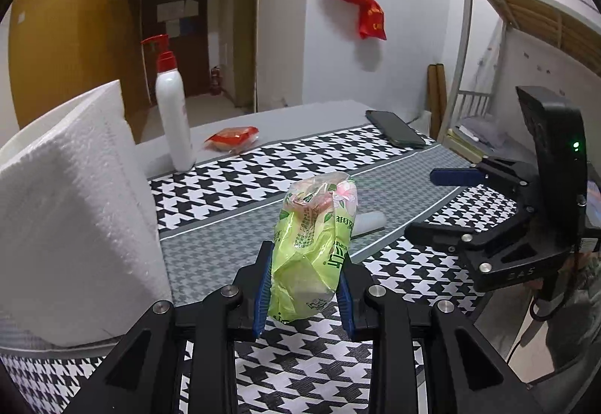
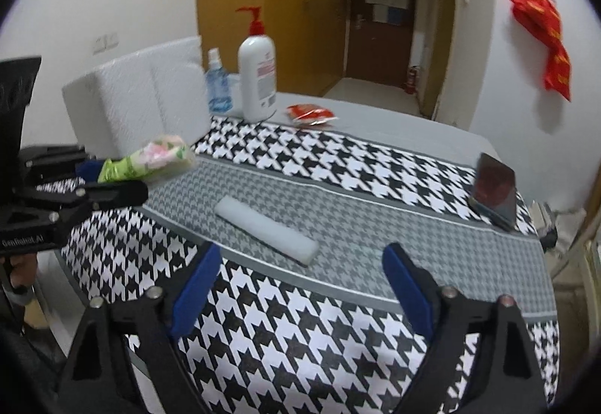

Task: Organize soft objects
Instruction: 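Lift the green bag with the left tool while the right tool grasps the white foam stick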

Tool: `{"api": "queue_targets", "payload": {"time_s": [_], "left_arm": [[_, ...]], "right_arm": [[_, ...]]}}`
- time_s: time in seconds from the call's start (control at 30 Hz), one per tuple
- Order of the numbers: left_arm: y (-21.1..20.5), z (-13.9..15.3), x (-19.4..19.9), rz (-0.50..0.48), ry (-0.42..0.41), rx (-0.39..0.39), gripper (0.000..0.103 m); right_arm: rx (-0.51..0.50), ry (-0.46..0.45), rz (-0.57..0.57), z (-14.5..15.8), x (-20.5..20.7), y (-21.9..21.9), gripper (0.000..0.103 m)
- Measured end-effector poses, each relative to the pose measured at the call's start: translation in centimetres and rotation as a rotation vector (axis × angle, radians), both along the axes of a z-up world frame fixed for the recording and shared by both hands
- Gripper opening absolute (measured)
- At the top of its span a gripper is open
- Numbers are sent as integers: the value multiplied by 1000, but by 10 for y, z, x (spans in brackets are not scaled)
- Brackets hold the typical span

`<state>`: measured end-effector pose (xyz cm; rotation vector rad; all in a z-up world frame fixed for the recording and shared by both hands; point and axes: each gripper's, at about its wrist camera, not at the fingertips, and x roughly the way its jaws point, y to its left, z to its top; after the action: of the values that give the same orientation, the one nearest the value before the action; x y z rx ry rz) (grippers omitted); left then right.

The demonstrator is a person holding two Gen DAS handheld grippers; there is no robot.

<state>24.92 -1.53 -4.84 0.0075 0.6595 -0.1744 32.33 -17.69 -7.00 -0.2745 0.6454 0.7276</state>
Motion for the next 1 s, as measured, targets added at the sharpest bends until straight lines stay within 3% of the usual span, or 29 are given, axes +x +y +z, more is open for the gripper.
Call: {"api": "queue_targets", "payload": {"time_s": [0.33, 0.57, 1.0], "left_arm": [[15, -1, -11, 31, -15, -45, 32], [23, -3, -16, 60, -13, -62, 32], [21, -3, -17, 51, -13, -75, 32]], "right_arm": [[-186, 30, 201, -14, 22, 33, 76], [-247, 101, 325, -28, 36, 53, 60], [-246, 127, 319, -35, 55, 60, 51]]}}
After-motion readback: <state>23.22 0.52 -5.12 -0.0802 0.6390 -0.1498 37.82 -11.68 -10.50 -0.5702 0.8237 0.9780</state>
